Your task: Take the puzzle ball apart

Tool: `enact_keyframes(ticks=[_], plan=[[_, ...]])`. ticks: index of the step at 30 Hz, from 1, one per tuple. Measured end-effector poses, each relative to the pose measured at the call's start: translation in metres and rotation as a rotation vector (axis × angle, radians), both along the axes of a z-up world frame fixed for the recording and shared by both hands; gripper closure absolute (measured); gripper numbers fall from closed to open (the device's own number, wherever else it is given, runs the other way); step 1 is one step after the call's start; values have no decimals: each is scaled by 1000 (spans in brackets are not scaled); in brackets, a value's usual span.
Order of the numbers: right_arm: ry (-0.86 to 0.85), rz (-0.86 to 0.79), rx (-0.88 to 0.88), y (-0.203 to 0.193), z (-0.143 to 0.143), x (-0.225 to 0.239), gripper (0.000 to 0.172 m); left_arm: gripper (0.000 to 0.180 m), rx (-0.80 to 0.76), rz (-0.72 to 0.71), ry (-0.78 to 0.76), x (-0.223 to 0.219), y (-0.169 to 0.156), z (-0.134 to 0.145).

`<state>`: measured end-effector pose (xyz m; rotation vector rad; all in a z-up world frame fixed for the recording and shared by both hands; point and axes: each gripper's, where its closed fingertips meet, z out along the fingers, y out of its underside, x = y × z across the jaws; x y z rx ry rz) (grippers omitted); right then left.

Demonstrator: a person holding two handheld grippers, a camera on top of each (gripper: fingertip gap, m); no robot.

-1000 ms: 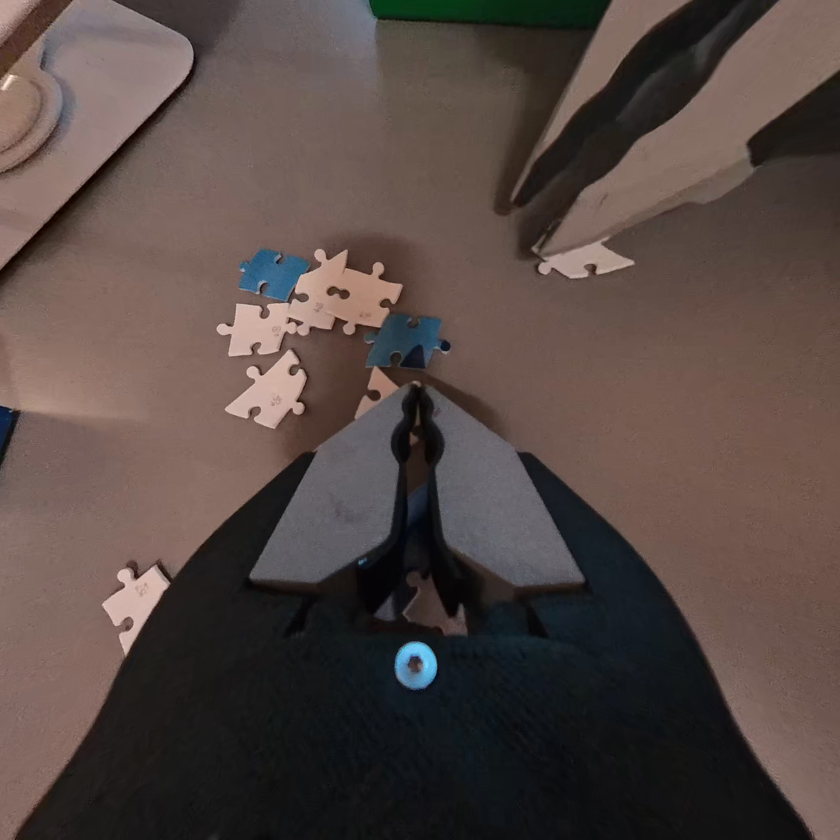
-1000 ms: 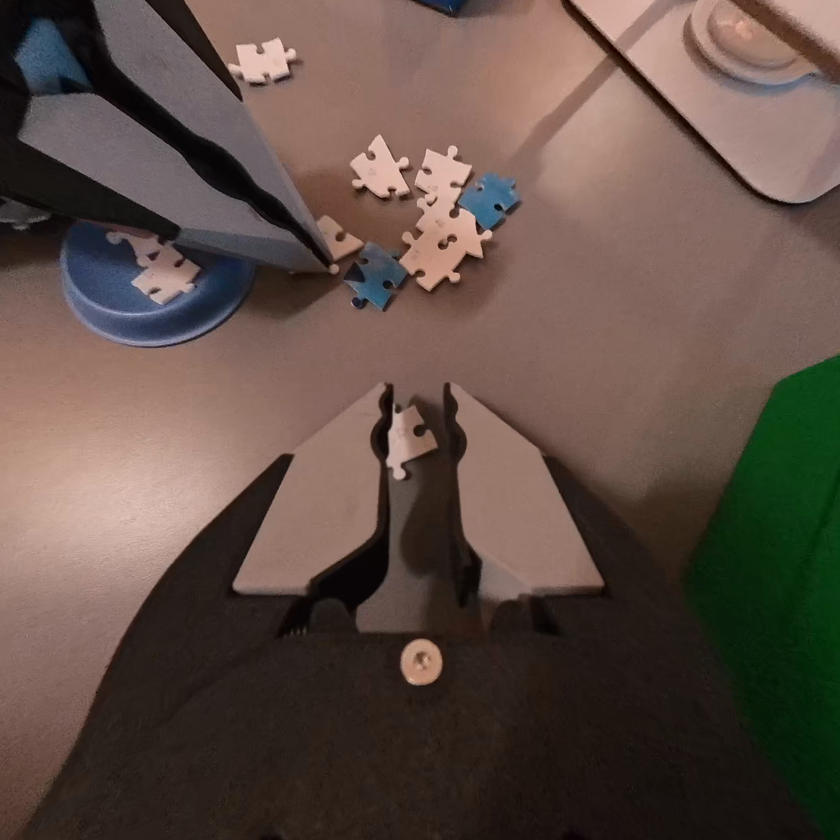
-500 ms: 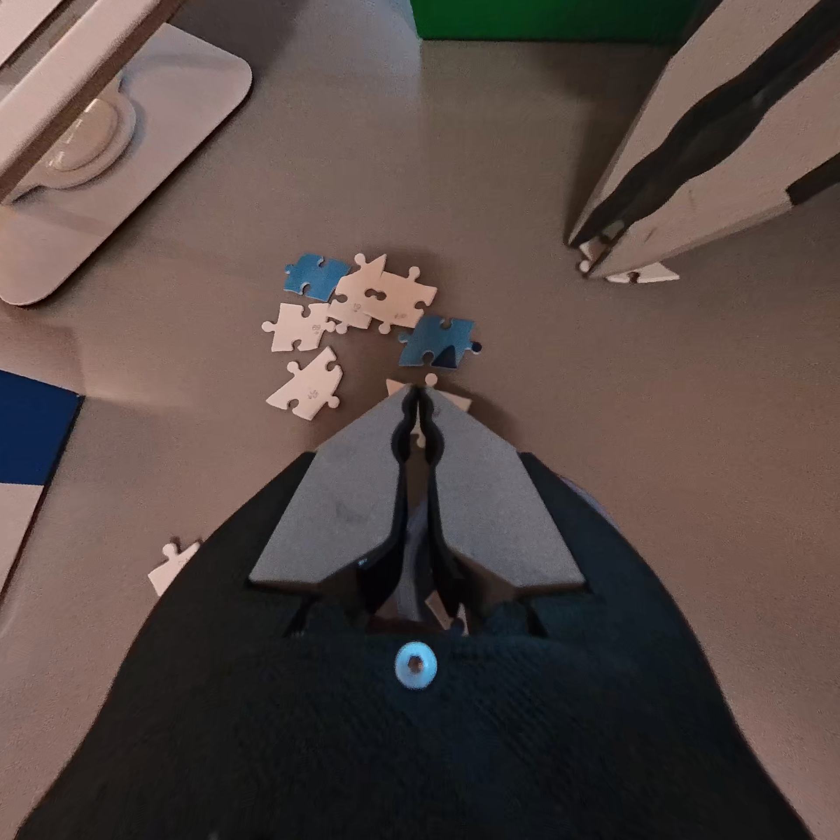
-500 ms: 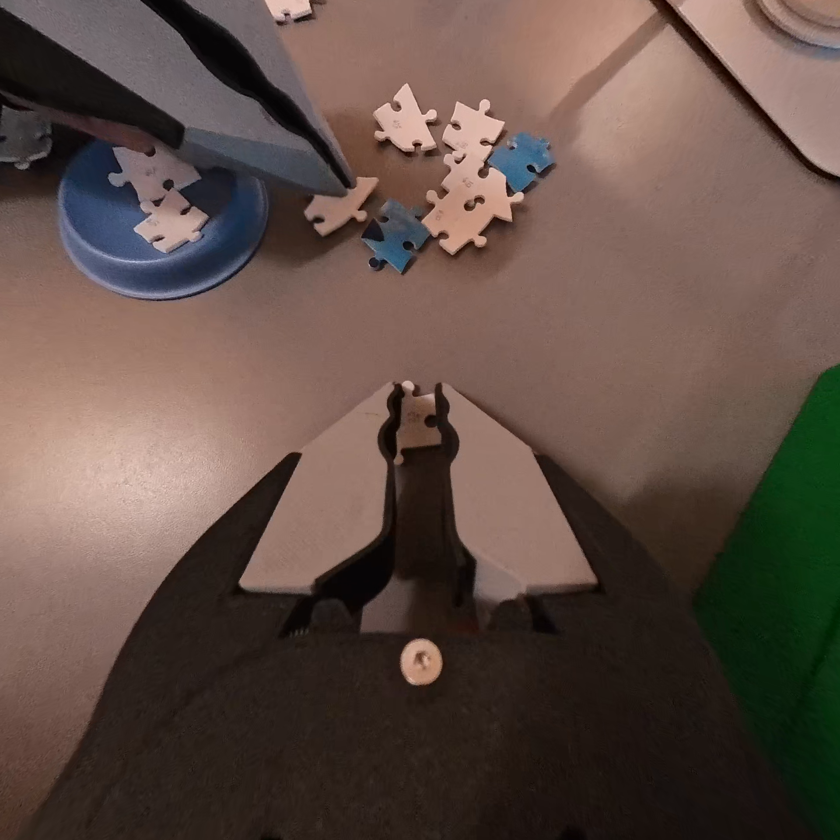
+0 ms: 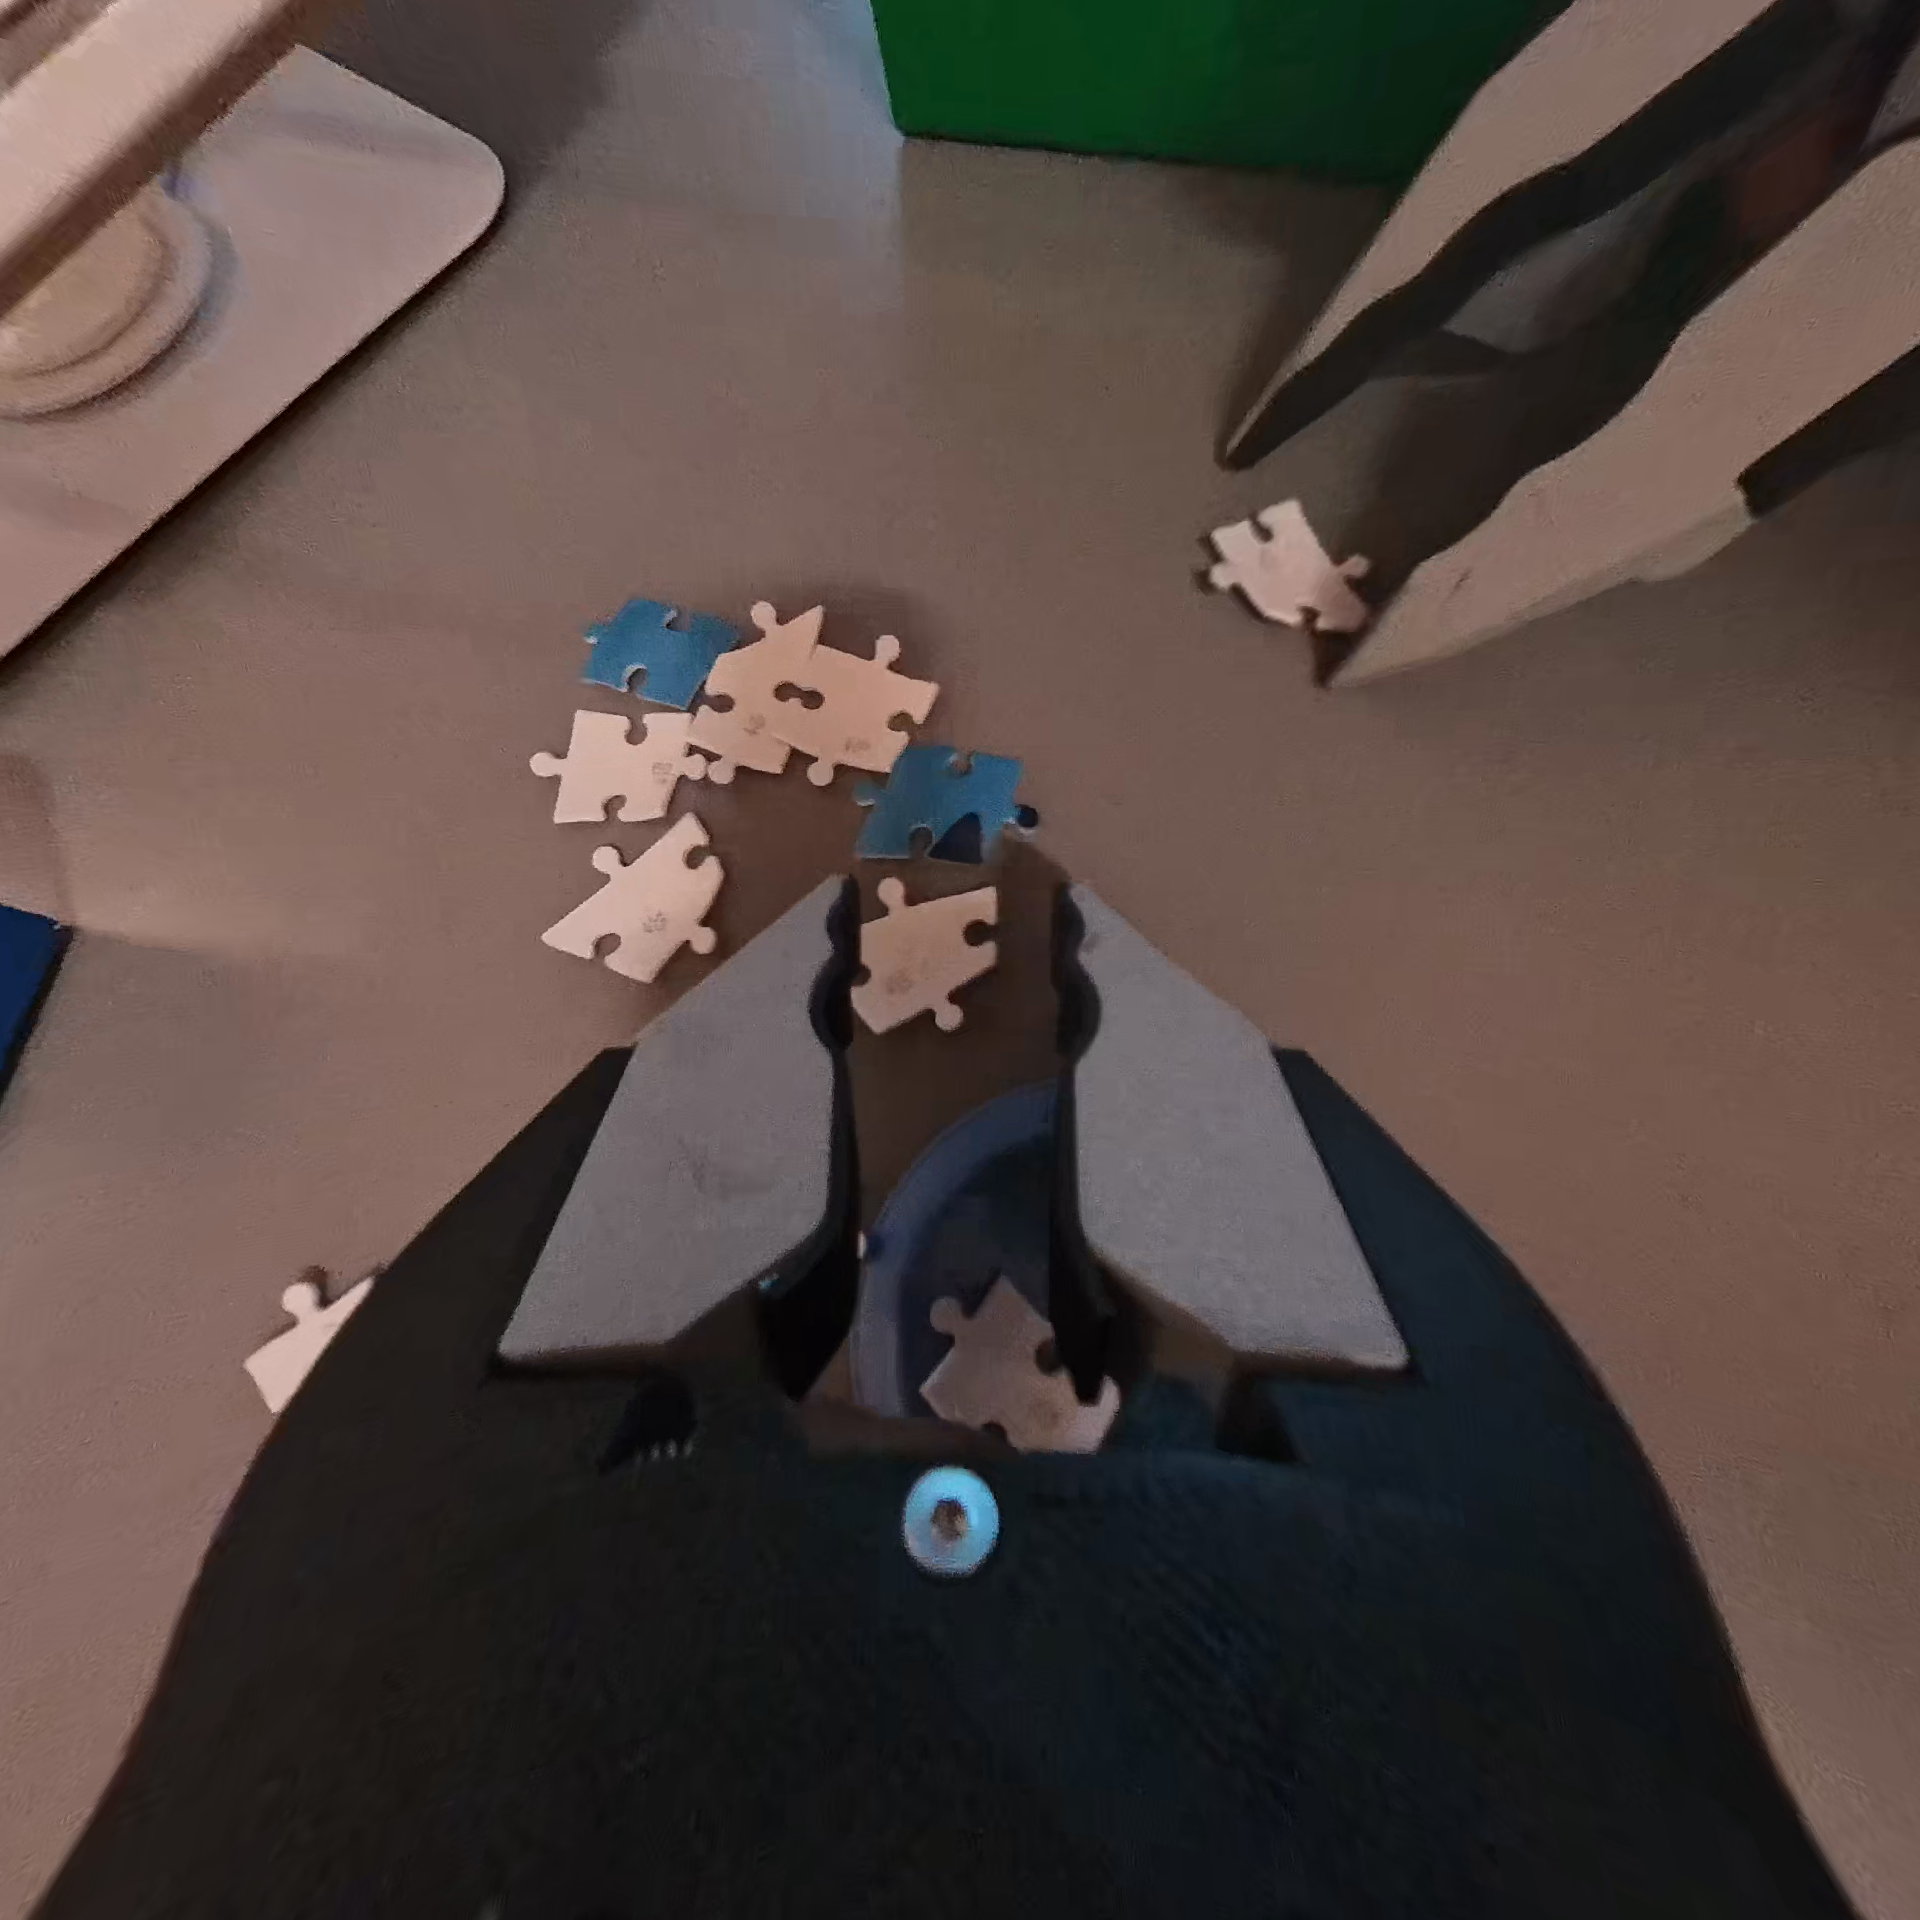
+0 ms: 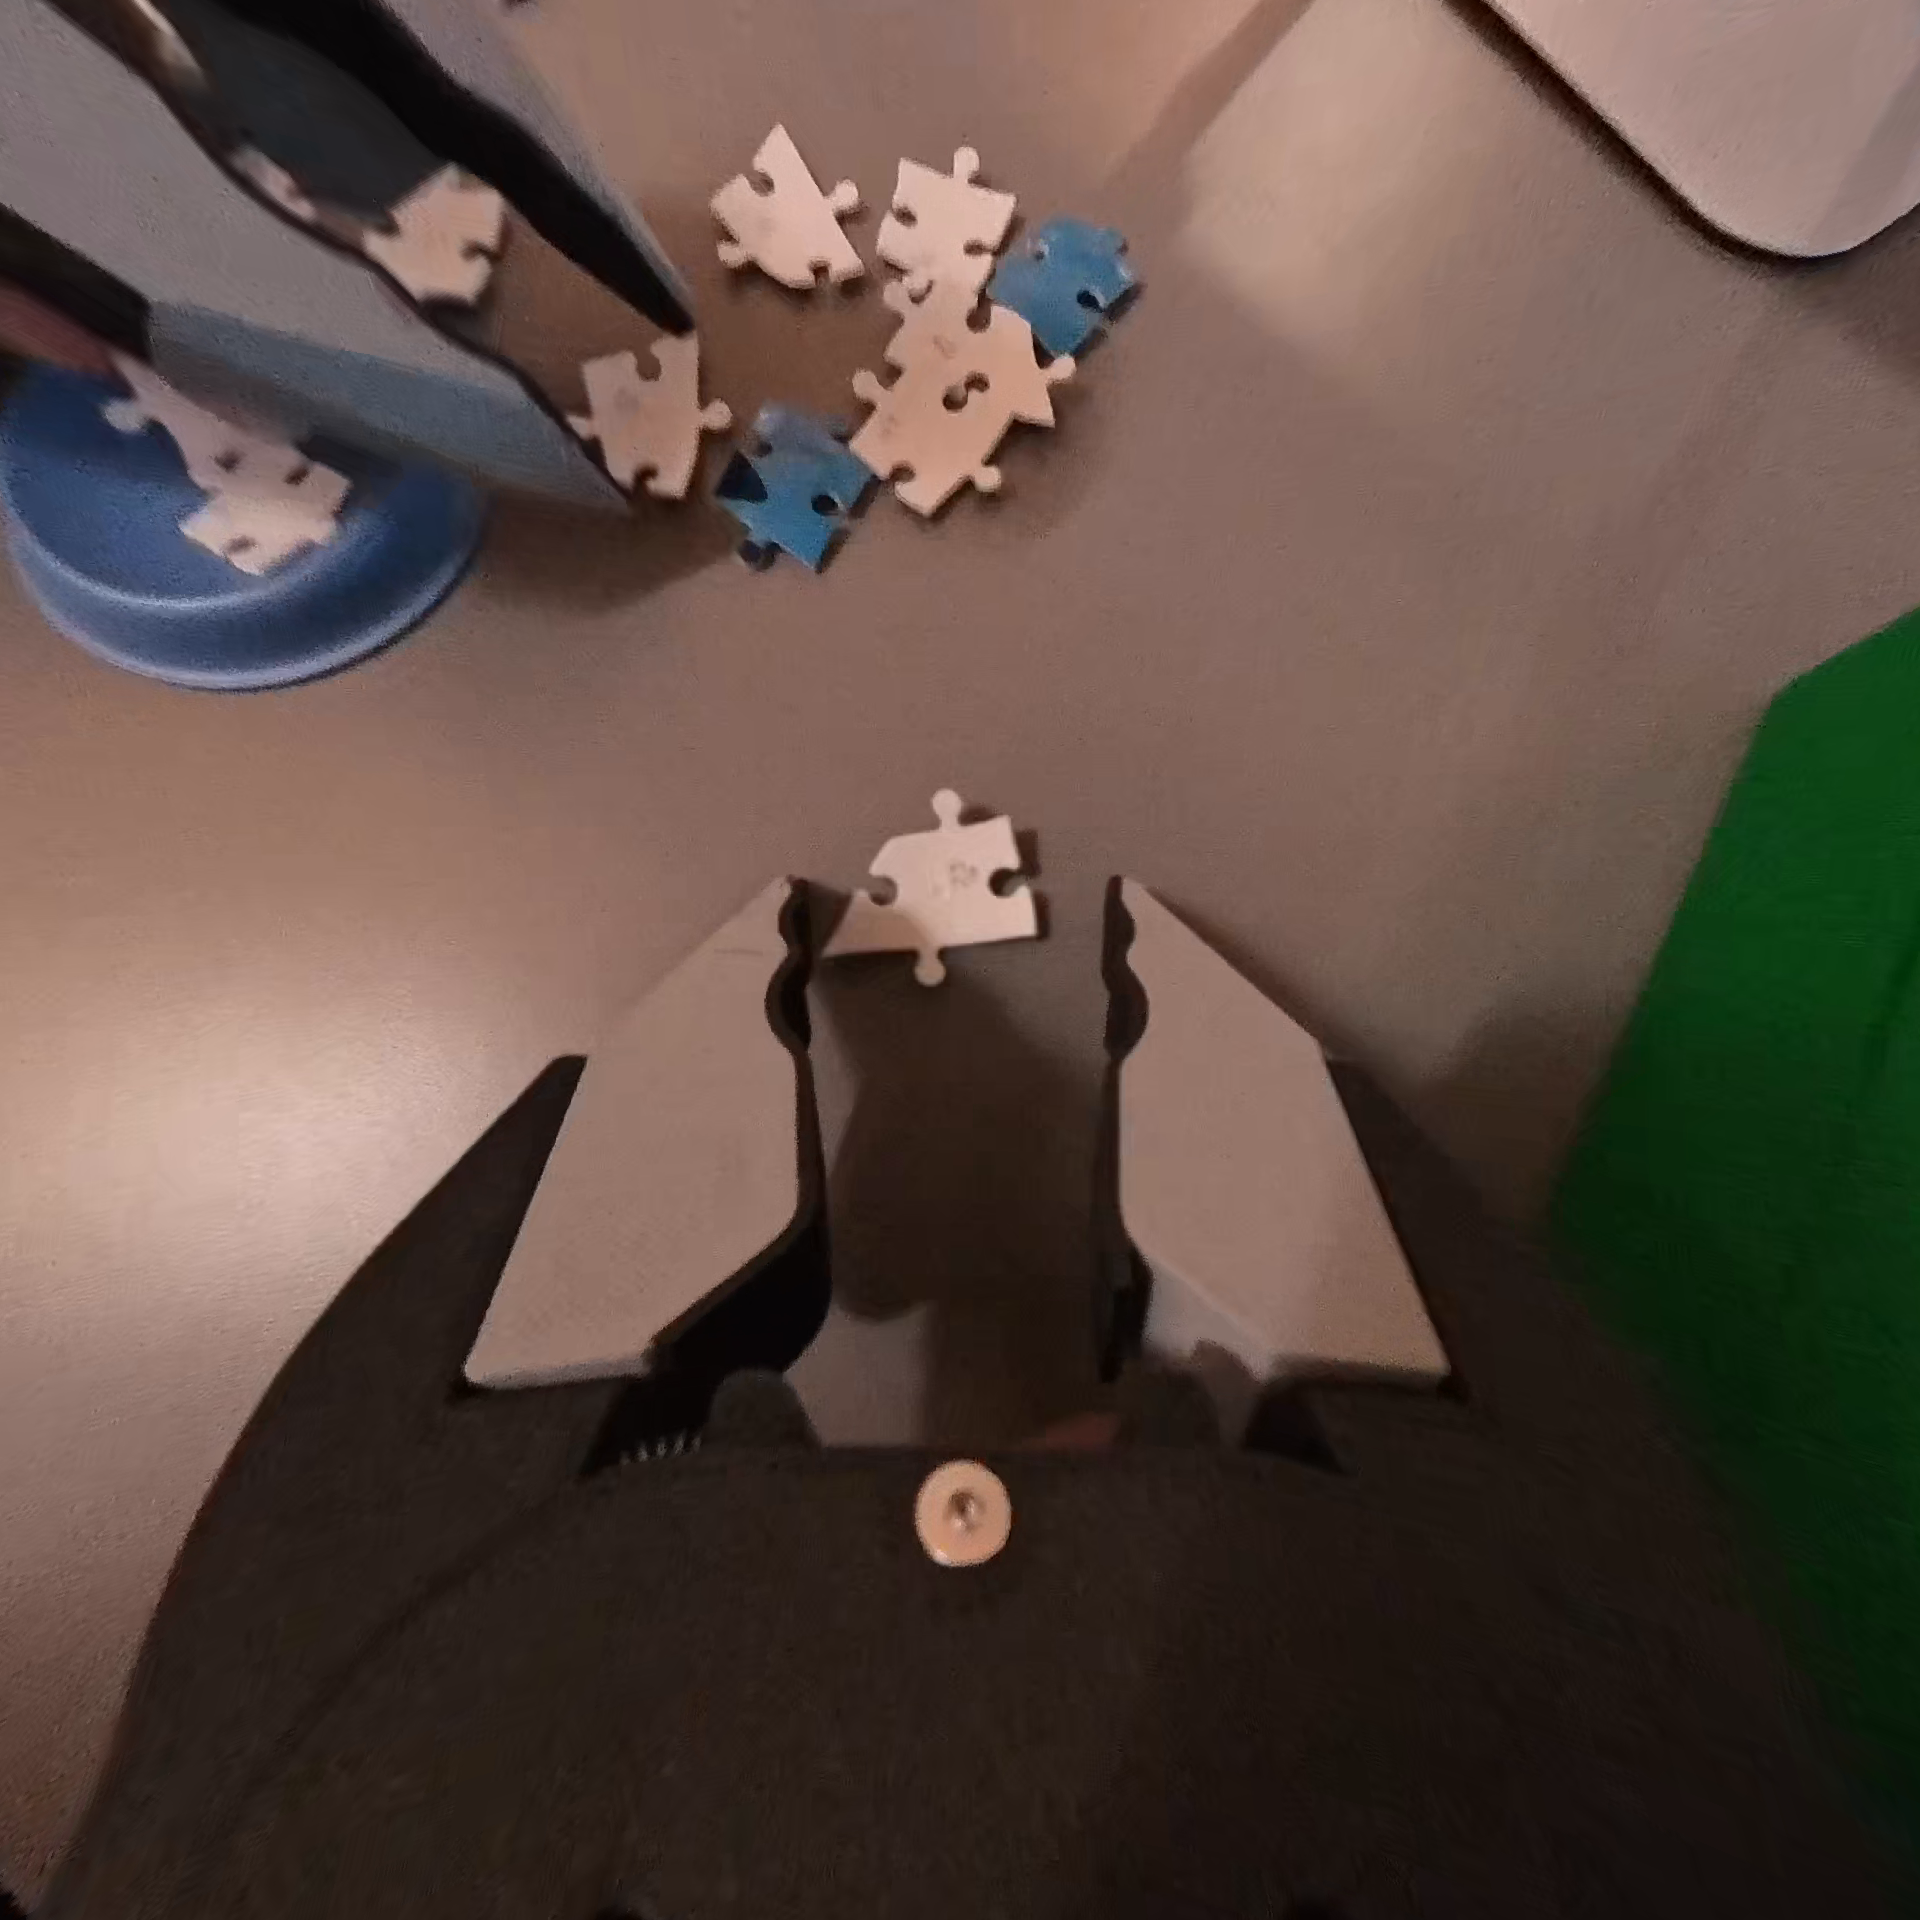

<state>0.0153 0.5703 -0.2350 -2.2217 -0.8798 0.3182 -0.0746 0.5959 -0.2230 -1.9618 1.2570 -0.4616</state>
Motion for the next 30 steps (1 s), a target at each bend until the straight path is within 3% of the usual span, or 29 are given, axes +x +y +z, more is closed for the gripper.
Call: enact_keyframes(ticks=[2,3,7,8,10,14,17,20,23,24,25,28,30], plan=[[28,6,10,2,0,-4,123,141,4,-8,55,1,0,-9],[10,12,27,2,0,-4,144,142,6,2,49,2,2,-8],[-28,24,40,-2,4,-4,146,170,-41,-13,38,4,0,-10],[-30,25,59,-4,11,-4,164,180,-29,-9,47,3,2,-10],[-52,-4,154,-4,42,5,172,180,-15,-17,53,2,2,-11],[-81,-152,347,6,127,59,172,180,3,-24,68,0,2,-11],[-18,-238,377,13,168,100,172,180,13,-24,72,0,2,-11],[-8,-358,337,26,175,154,172,180,11,-16,73,-3,3,-11],[-47,-465,145,44,136,211,167,180,27,3,75,-9,6,-9],[-34,-456,69,45,121,215,143,180,31,13,63,-11,7,-5],[-25,-450,35,44,114,216,127,169,29,27,41,-14,9,0],[-35,-438,141,34,132,204,133,158,11,65,-57,-24,13,19],[48,-327,191,19,153,156,127,153,5,104,-93,-36,19,28]])
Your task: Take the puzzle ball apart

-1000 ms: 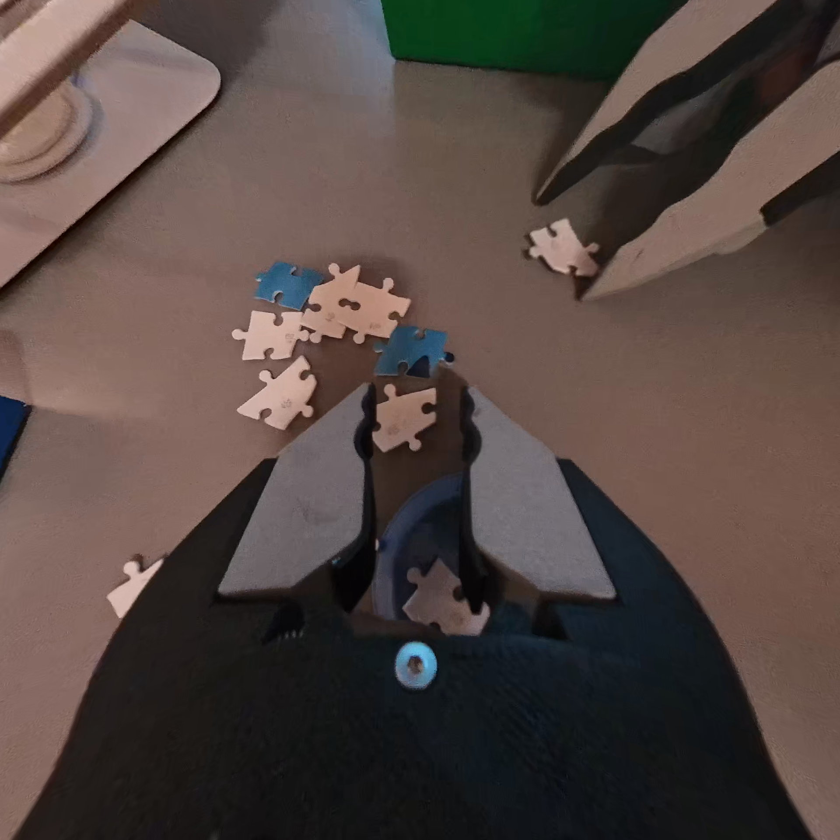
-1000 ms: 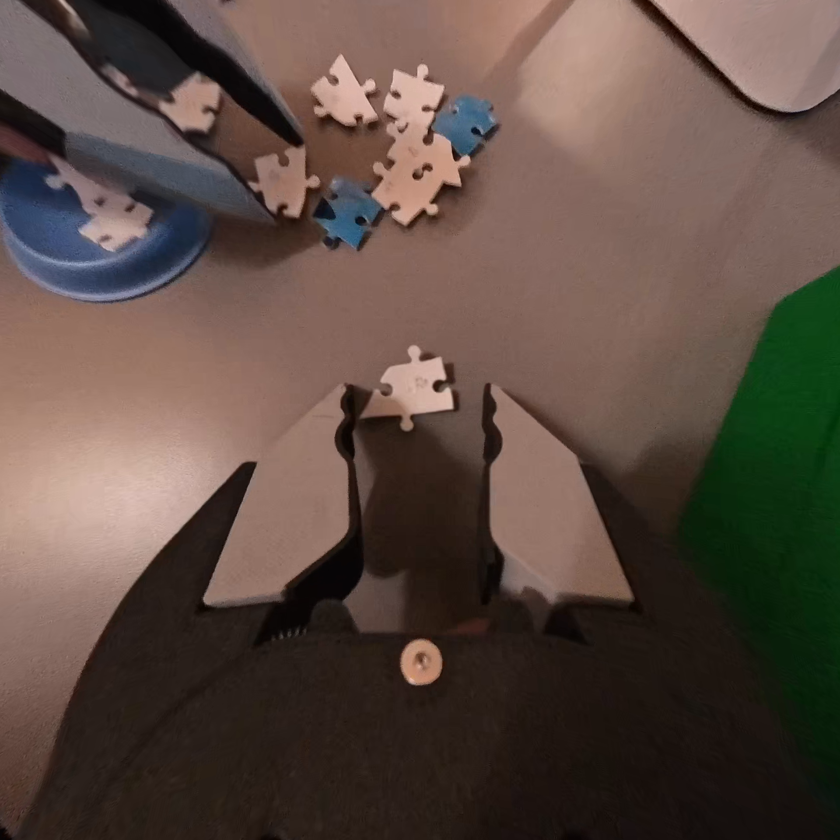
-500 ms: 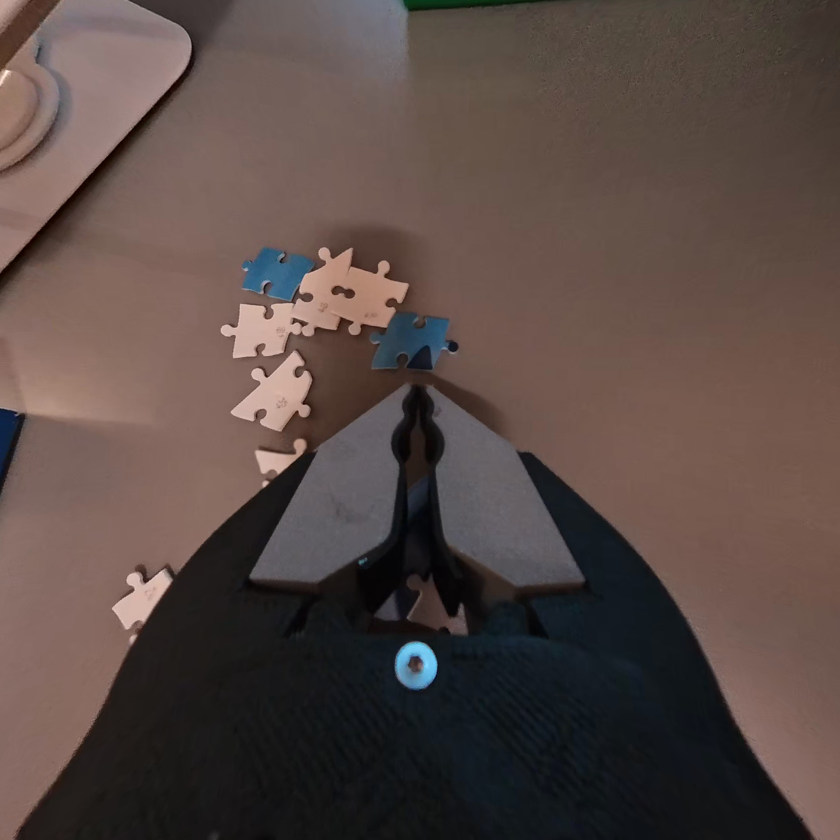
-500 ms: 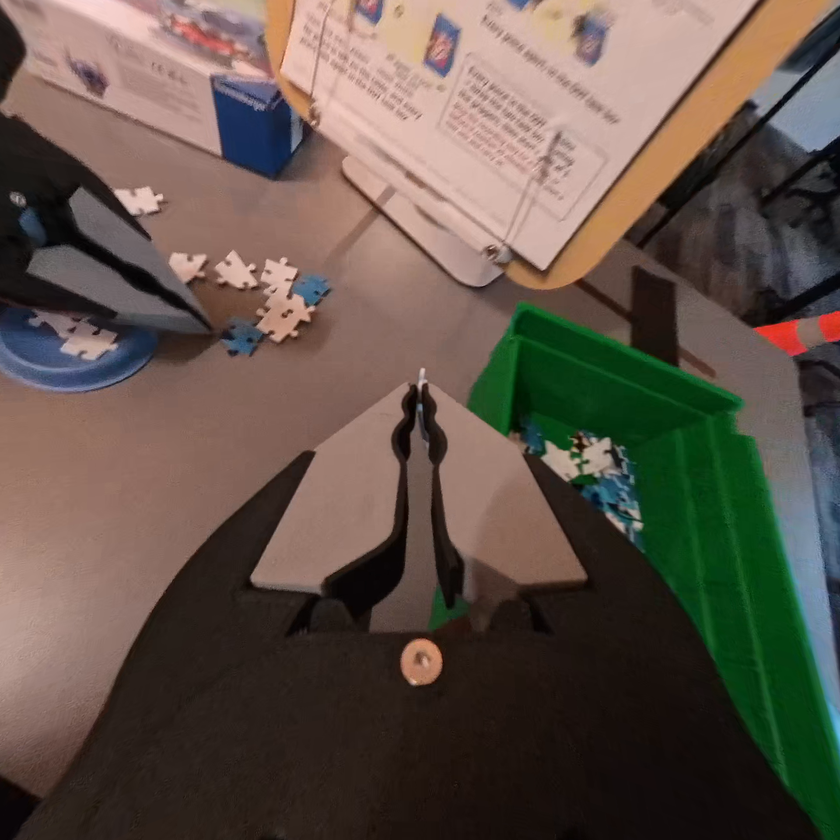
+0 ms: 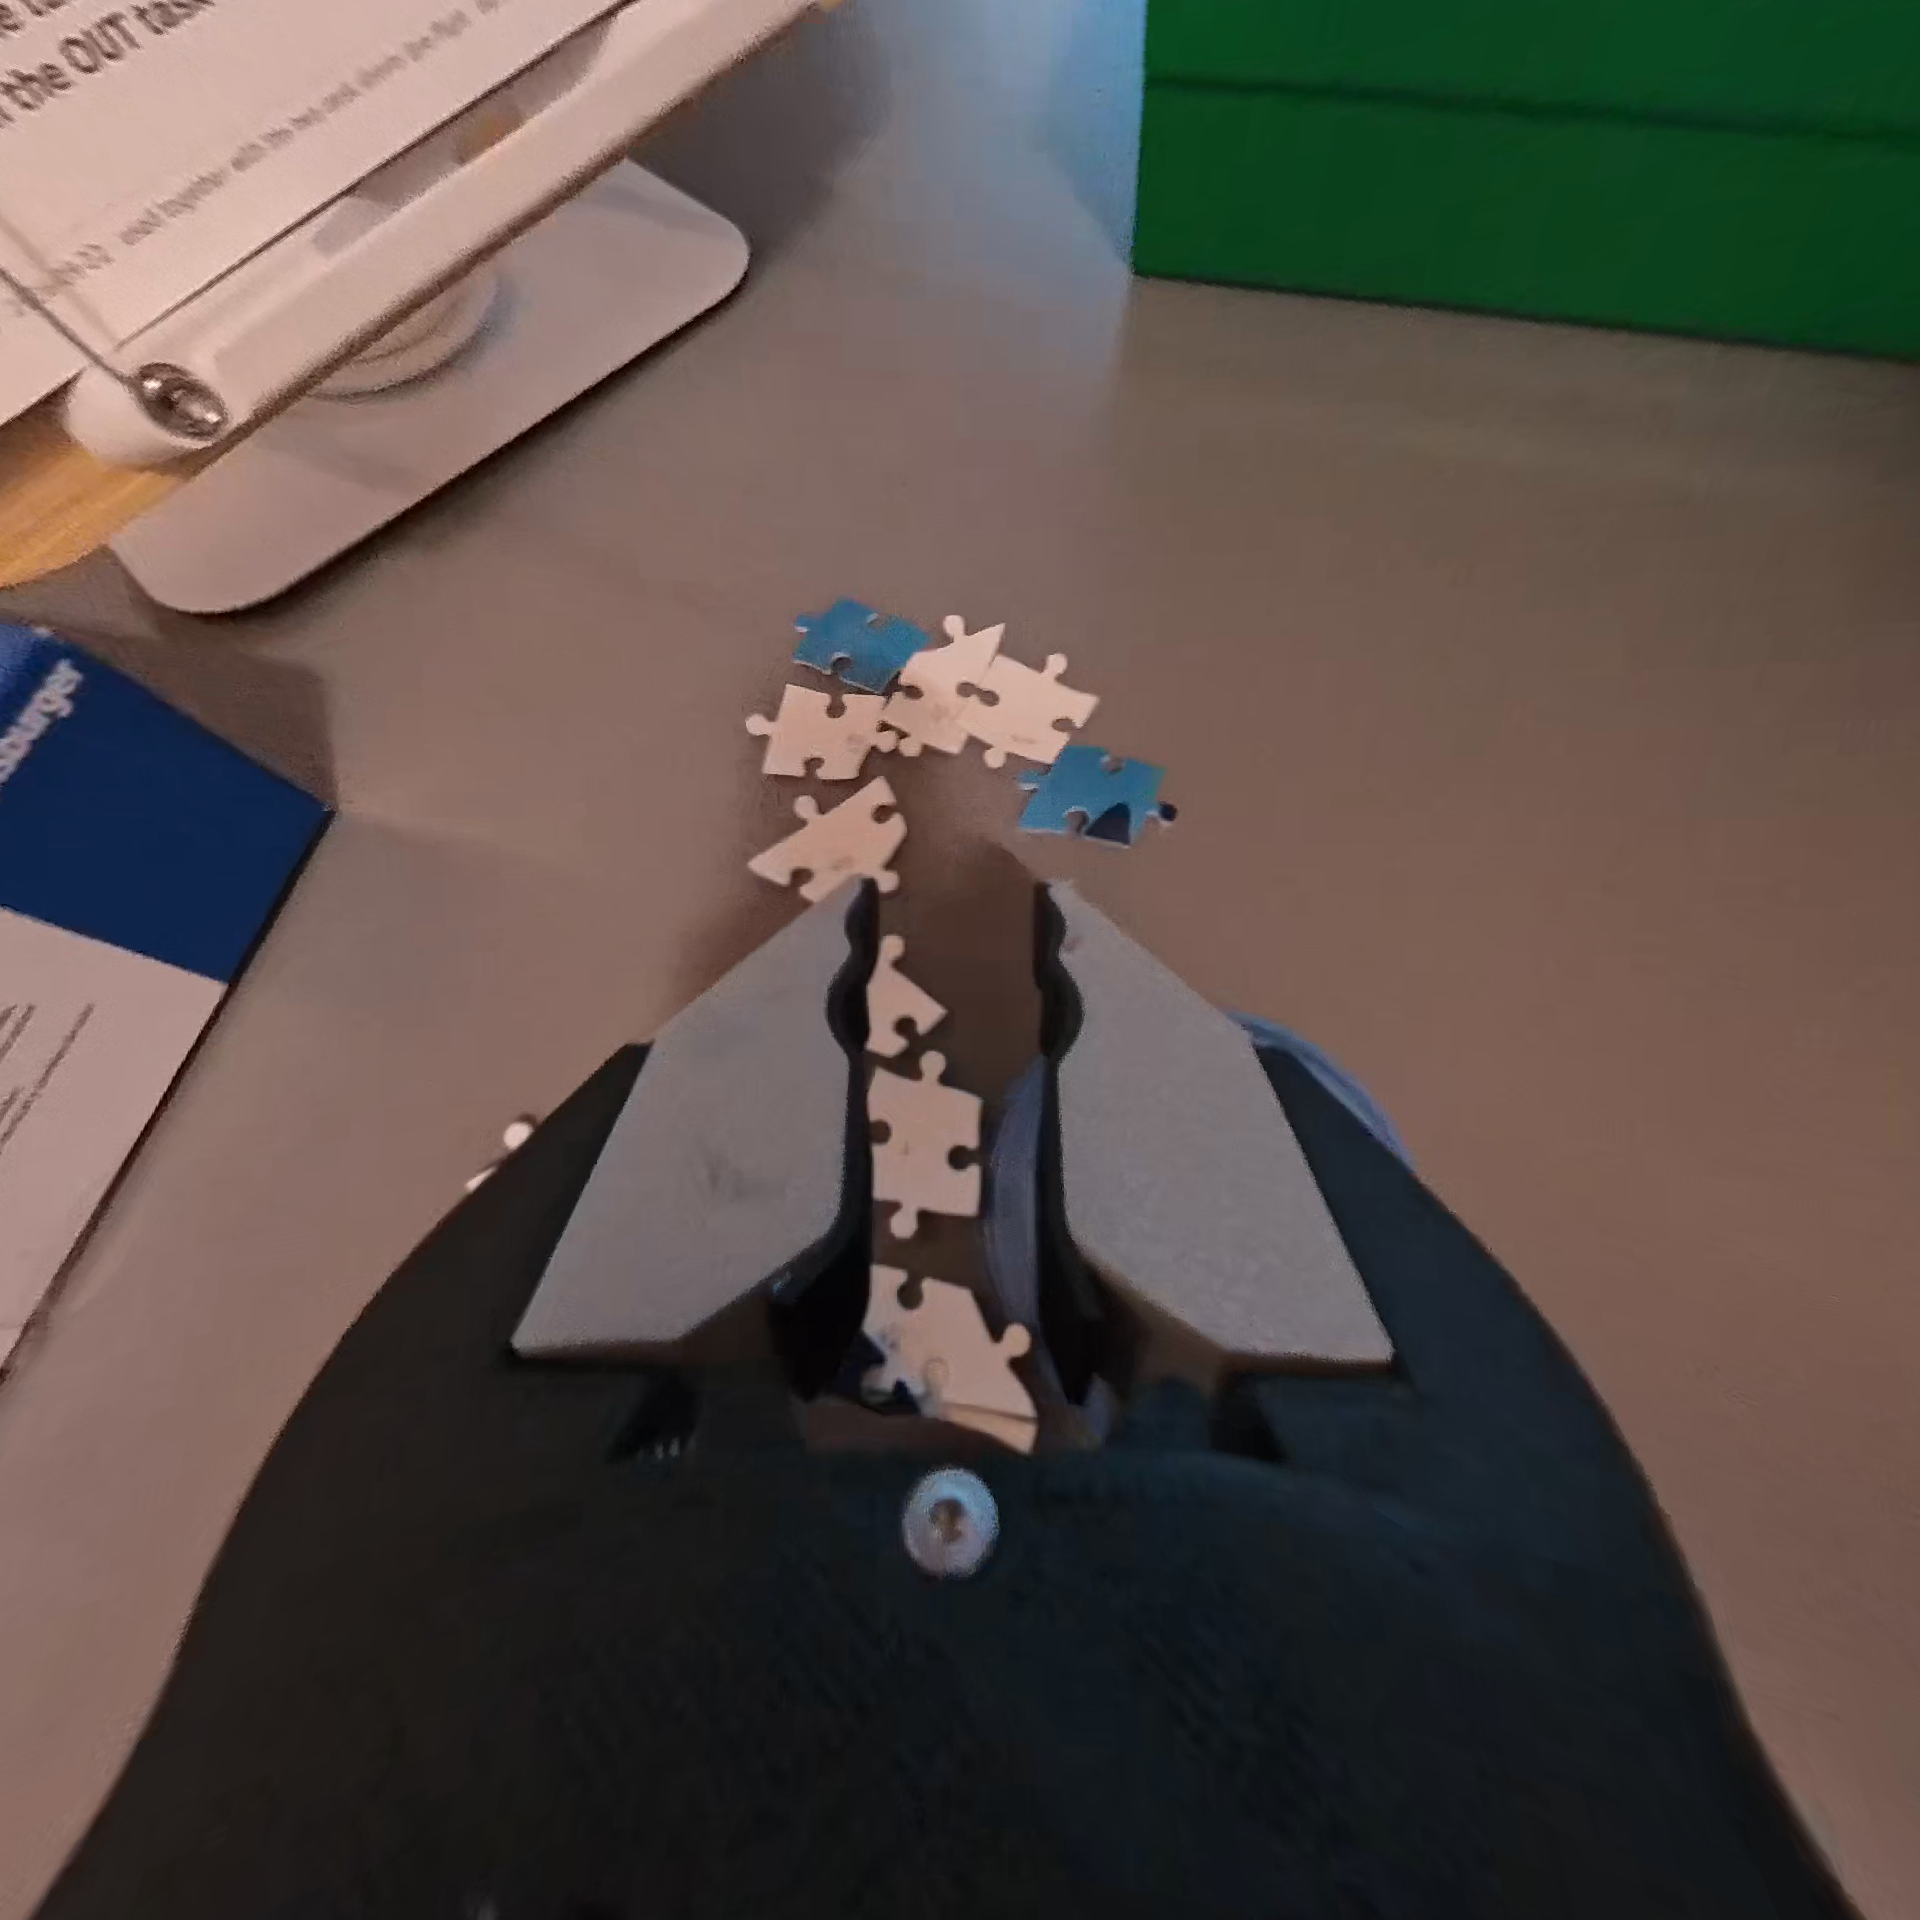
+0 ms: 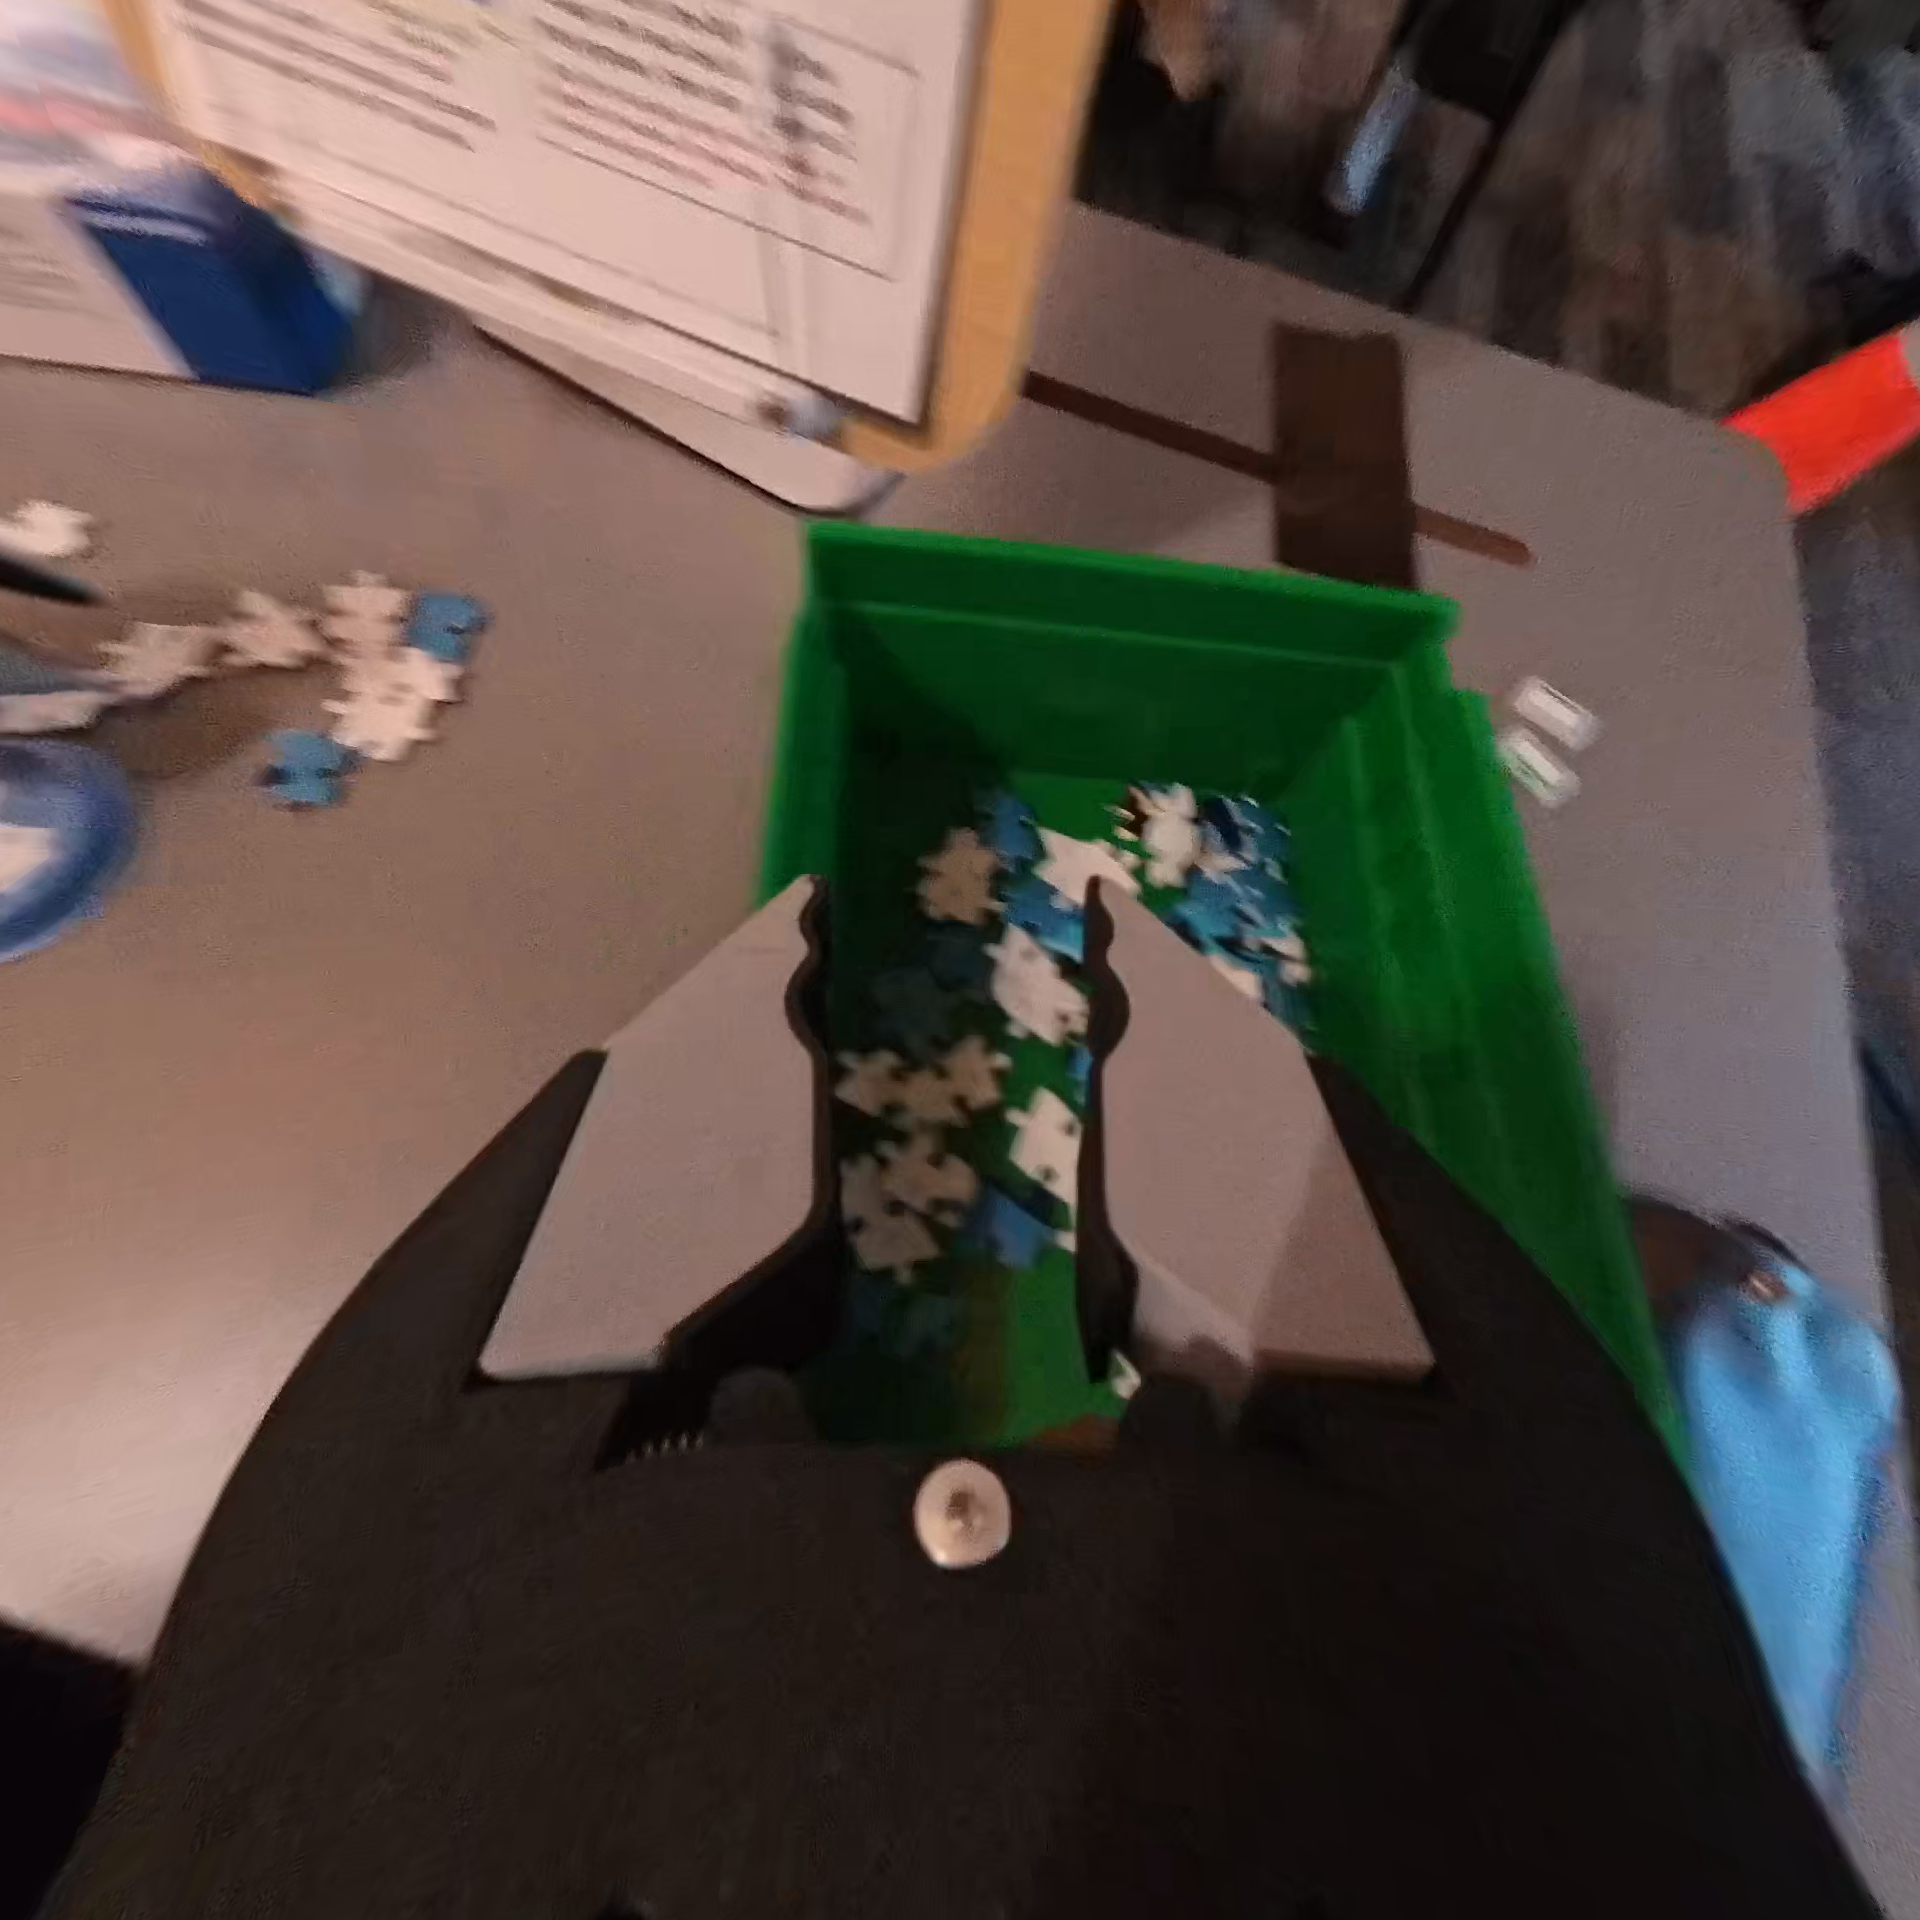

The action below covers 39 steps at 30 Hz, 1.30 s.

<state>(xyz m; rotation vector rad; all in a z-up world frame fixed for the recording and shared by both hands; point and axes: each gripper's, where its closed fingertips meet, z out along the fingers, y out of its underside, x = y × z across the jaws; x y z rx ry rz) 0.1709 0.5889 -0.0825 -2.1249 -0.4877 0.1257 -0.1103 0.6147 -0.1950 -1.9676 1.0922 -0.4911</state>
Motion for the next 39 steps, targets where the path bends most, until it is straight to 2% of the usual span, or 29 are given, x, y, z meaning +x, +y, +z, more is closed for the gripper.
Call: enact_keyframes(ticks=[2,3,5,6,7,8,9,10,13,14,15,16,17,18,19,21,23,27,28,31,32,33,36,37,39], plan=[[68,213,34,-20,9,-75,122,149,-5,45,1,-13,8,2],[74,299,34,-26,4,-110,127,147,-7,71,15,-19,13,0],[35,414,22,-22,-25,-166,145,140,-23,88,47,-26,20,-3],[-9,439,2,-13,-46,-185,143,136,-42,73,57,-25,20,-5],[-56,452,-35,-3,-70,-198,129,133,-58,55,69,-23,20,-7],[-96,458,-74,8,-91,-208,107,129,-60,40,85,-22,23,-8],[-128,461,-94,18,-107,-214,99,127,-54,26,103,-19,27,-9],[-155,456,-98,28,-118,-218,102,124,-57,7,120,-15,31,-13],[-193,436,-164,40,-146,-222,96,114,-132,-25,211,1,42,-39],[-162,458,-204,36,-152,-227,93,115,-150,-31,172,11,46,-40],[-122,487,-220,33,-153,-233,100,122,-161,-32,150,17,50,-41],[-102,509,-224,31,-154,-236,98,132,-147,-30,141,20,55,-41],[-81,516,-214,33,-154,-238,104,152,-146,-30,130,23,57,-40],[-69,524,-200,34,-153,-238,118,173,-138,-31,129,23,58,-40],[-70,539,-183,35,-152,-238,132,180,-128,-33,132,23,59,-40],[-88,540,-165,36,-152,-232,153,180,-107,-50,142,22,56,-40],[-117,529,-156,38,-152,-225,154,180,-86,-58,175,18,52,-40],[-173,492,-100,39,-140,-211,156,180,-37,-38,191,10,44,-33],[-160,485,-66,37,-128,-208,168,180,-34,-28,176,9,42,-29],[-143,418,111,27,-63,-186,171,180,-16,-7,178,-1,39,-23],[-162,368,161,26,-41,-169,172,177,-9,3,189,-5,41,-23],[-187,306,191,27,-21,-145,171,158,-23,6,200,-8,41,-26],[-221,84,211,36,23,-58,172,151,-81,24,207,-14,41,-32],[-233,9,191,39,28,-26,172,143,-105,24,200,-12,40,-33],[-228,-59,86,42,16,17,171,132,-147,35,192,-9,39,-40]])
